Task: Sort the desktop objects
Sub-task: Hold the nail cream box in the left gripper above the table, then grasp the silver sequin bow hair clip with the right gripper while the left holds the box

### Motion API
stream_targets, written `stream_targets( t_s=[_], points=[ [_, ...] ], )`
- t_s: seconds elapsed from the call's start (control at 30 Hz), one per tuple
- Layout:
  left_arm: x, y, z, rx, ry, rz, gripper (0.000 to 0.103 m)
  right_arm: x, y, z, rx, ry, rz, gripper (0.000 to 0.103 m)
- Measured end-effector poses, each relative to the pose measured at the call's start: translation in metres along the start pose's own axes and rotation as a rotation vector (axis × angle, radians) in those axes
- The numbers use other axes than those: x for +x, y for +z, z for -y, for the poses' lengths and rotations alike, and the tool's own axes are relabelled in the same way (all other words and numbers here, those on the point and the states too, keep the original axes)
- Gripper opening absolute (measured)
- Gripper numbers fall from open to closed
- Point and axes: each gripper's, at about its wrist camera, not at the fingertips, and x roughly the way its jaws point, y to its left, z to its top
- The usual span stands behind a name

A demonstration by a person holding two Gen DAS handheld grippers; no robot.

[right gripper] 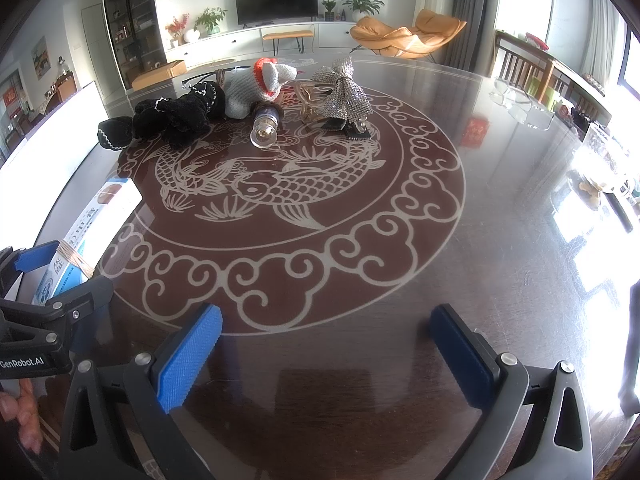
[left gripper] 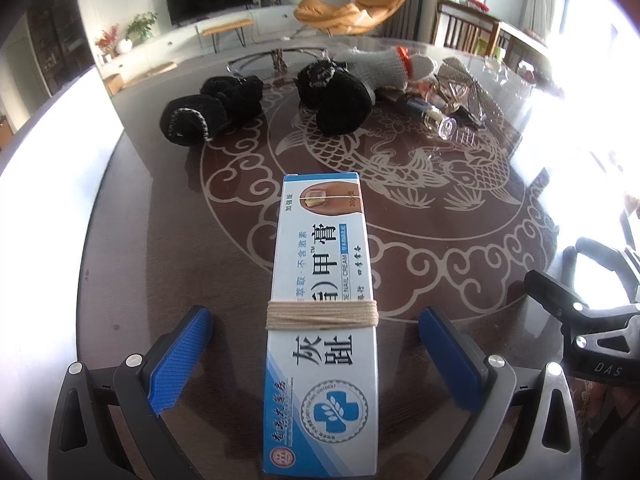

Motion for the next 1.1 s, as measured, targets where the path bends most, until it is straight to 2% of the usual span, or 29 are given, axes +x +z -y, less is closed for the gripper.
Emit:
stream_targets(
  t_s=[0.13,0.27,0.53,0.57,0.6,0.63,0.7,0.97,1.07,1.1],
  points=[
    [0.007,0.014,0.000,0.020,-0.008,-0.032,0.103,0.000,0.000,0.000,0.000,0.000,0.000,0.103],
    [0.010,0.016,0.000,0.007,-0.004,-0.014,0.103,0.000,0.000,0.000,0.000,0.000,0.000,0.103],
    [-0.001,-0.004,0.005,0.017,-0.009,0.065,0.102,0.000,0.000,0.000,0.000,0.000,0.000,0.103],
    [-0.003,-0.005,0.005,0.018,-0.011,0.076,0.094,0.000,0.000,0.000,0.000,0.000,0.000,0.103],
    [-0.006,-0.006,0.005,0.020,-0.013,0.092,0.079,0.000,0.000,0.000,0.000,0.000,0.000,0.103],
    [-0.009,-0.007,0.006,0.024,-0.016,0.108,0.071,0.000,0.000,0.000,0.000,0.000,0.000,0.103],
    [-0.012,-0.007,0.006,0.030,-0.019,0.127,0.044,0.000,0.000,0.000,0.000,0.000,0.000,0.103],
    [-0.014,-0.011,0.005,0.012,-0.014,0.151,0.044,0.000,0.000,0.000,0.000,0.003,0.000,0.103],
    [-0.013,-0.011,0.005,0.009,-0.018,0.156,0.044,0.002,0.007,0.007,0.006,0.052,-0.001,0.103],
    [-0.013,-0.011,0.005,0.006,-0.022,0.157,0.044,0.003,0.014,0.015,0.054,0.113,0.012,0.103]
  ],
)
